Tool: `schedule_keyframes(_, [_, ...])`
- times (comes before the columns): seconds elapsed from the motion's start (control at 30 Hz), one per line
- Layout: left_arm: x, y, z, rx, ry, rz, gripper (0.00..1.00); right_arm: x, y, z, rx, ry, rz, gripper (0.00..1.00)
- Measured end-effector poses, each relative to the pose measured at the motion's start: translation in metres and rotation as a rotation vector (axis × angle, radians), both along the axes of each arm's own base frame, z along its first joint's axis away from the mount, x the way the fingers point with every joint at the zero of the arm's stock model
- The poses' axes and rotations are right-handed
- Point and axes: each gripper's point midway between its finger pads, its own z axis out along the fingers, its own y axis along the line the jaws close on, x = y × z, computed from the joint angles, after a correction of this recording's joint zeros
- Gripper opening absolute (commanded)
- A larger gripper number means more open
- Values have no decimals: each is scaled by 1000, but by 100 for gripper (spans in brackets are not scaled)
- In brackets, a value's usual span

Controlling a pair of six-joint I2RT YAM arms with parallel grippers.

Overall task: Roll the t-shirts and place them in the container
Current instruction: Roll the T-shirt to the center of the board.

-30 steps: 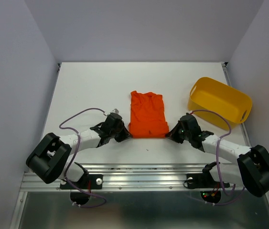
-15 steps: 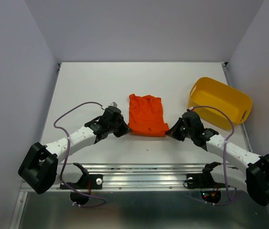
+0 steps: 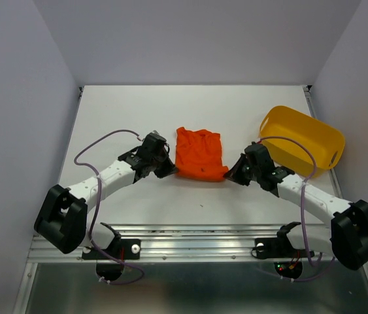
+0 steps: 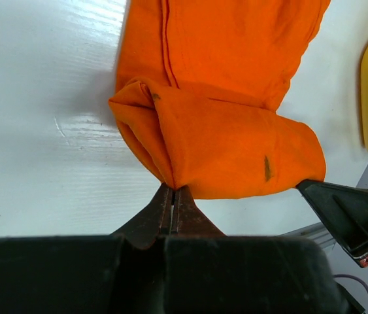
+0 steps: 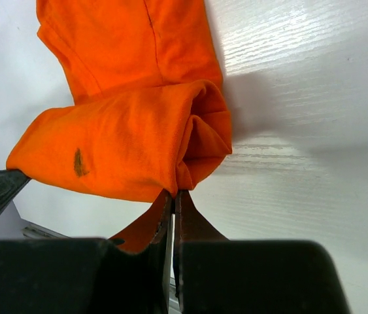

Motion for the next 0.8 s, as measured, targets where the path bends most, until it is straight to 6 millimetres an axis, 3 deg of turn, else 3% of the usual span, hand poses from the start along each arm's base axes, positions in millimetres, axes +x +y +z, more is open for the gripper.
schedule_keyframes(0.27, [2, 2, -5, 14, 11, -8, 0, 0, -1, -5, -12, 15, 1, 2])
schedule_keyframes(0.33, [2, 2, -5, 13, 13, -11, 0, 0, -1, -6, -15, 17, 3, 7])
schedule_keyframes(0.37, [2, 1, -6, 14, 15, -14, 1, 0, -1, -7, -19, 20, 6, 18])
schedule_keyframes(0.43, [1, 1, -8, 18, 21, -23, 13, 0, 0, -10, -30, 26, 14, 30])
schedule_keyframes(0.47, [-1, 0, -9, 18, 25, -33, 25, 0, -1, -11, -40, 29, 22, 45])
schedule_keyframes(0.53, [-1, 0, -9, 16, 26, -39, 41, -1, -2, -10, -56, 31, 35, 54])
schedule_keyframes(0.57, [-2, 0, -10, 15, 25, -46, 54, -1, -4, -9, -80, 30, 51, 58])
schedule_keyframes(0.6, [-4, 0, -11, 14, 27, -50, 59, -1, -5, -7, -88, 28, 55, 59])
schedule_keyframes(0.73, [-20, 11, -18, 27, 51, -63, 60, 4, -15, 10, -172, -10, 74, 58])
schedule_keyframes(0.8, [-25, 15, -17, 33, 54, -66, 52, 7, -19, 19, -206, -29, 80, 47])
